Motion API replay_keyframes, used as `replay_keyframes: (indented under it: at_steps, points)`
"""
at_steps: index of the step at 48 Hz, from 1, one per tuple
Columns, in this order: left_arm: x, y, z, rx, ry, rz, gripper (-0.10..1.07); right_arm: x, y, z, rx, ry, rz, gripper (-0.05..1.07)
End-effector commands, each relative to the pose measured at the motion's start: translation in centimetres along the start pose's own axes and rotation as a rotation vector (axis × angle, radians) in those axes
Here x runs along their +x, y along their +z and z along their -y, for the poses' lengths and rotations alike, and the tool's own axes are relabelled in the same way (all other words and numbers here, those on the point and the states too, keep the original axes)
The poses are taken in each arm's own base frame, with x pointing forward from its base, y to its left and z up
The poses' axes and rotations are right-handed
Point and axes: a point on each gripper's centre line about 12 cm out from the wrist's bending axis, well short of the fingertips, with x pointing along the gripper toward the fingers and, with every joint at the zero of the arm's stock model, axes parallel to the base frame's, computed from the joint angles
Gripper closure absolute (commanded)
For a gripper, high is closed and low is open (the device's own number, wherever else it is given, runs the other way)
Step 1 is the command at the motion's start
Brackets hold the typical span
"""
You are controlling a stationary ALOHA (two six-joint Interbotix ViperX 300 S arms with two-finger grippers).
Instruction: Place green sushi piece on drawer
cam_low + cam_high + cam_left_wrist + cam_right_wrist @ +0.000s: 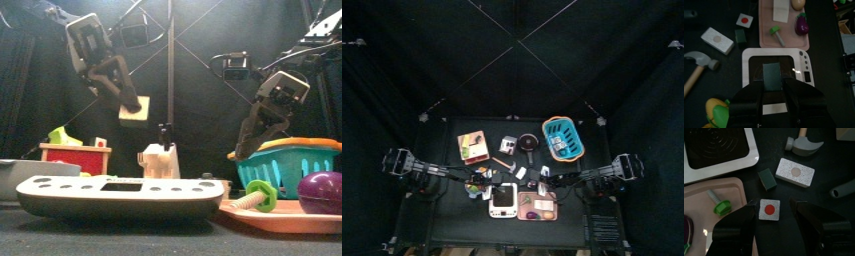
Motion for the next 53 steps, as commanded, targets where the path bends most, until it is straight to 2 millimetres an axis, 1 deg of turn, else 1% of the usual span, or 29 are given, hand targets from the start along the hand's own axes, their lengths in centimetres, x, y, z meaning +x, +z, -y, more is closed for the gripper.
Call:
replay_keyframes:
  at_steps: [1,8,14,19,28,40,47,53]
  points:
    - [-2.1,0.9,-1.6,-0.025,0.034,0.023,0.43,-0.2,0.8,0.2,0.014,0.000,0.022,0.17]
    - [-4.0,0.6,-4.0,-0.052,0.089,0.011,0.43,-0.1,0.8,0.3,0.017,-0.004,0.019,0.17]
    - [-4.9,-0.1,-6.4,-0.038,0.168,0.005,0.43,0.1,0.7,0.8,0.028,-0.014,0.013,0.17]
    - [-5.5,-0.6,-7.8,-0.025,0.217,-0.002,0.43,0.2,0.7,0.8,0.027,-0.017,0.011,0.17]
    - [-6.2,-1.5,-9.5,0.005,0.282,-0.017,0.43,0.3,0.7,0.8,0.022,-0.018,0.009,0.17]
    - [-7.3,-2.5,-11.2,0.012,0.344,-0.026,0.42,0.3,0.7,0.8,0.022,-0.018,0.008,0.17]
    - [-8.4,-3.1,-12.9,0.037,0.415,-0.036,0.42,0.4,0.6,0.8,0.022,-0.018,0.006,0.17]
    - [-8.8,-3.6,-13.8,0.052,0.450,-0.051,0.42,0.4,0.6,0.8,0.020,-0.018,0.006,0.17]
